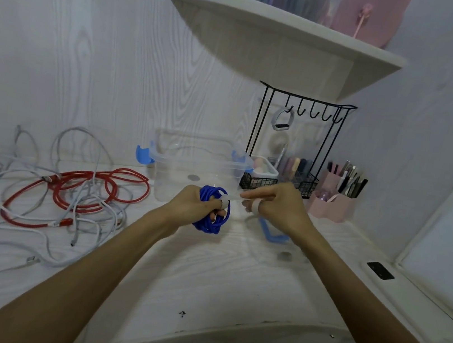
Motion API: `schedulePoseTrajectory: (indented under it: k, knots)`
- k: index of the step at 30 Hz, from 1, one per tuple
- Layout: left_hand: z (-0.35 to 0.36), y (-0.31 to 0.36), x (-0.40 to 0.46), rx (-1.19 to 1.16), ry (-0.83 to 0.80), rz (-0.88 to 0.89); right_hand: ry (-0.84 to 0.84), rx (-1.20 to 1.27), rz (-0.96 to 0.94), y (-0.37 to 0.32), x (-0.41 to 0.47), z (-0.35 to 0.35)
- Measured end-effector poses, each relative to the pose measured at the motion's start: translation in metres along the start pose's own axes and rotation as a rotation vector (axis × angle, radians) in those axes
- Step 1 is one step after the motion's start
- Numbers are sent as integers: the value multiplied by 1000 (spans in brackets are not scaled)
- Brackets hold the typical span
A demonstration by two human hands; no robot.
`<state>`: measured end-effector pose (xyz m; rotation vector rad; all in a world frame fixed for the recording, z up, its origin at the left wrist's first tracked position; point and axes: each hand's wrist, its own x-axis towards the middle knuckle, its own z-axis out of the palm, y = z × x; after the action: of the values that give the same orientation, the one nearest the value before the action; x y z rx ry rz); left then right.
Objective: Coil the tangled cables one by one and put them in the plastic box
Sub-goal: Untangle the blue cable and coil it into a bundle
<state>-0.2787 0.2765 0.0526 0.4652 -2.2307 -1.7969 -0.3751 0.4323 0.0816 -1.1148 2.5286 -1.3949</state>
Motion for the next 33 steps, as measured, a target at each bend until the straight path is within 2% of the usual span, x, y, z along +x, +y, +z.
schedulePoseTrajectory:
  k: [2,4,7,11,16,18,22,24,26,29,30,33]
  knots:
    - [-3,1,-1,43,-15,23,-32,-270,-145,-4,0,-6]
    - [-6,1,-2,86,-27,28,-132,-382,-241,-11,0,-13]
    - [-10,-2,-3,125,-14,20,-282,-240,-198,-22,4,-23]
    - [-14,-5,-5,133,38,8,-424,75,-76,-25,4,-22]
    - [-23,-1,-12,145,-10,-4,-255,294,-136,-21,-7,-14]
    - [-29,2,-17,167,-20,0,-284,291,-151,-19,-12,-19]
    - [-36,8,-29,286,-2,17,-699,-56,-142,-20,-21,-22]
    - [-37,10,-34,375,10,41,-839,-174,-128,-25,-22,-17]
    - [-37,11,-39,452,-1,65,-777,-131,-76,-33,-22,-11]
    - [-38,10,-45,537,10,96,-457,58,116,-47,-21,1]
    - [-40,10,-48,559,24,108,-431,73,182,-52,-21,6]
    - [-42,11,-52,599,60,136,-503,50,280,-62,-25,24]
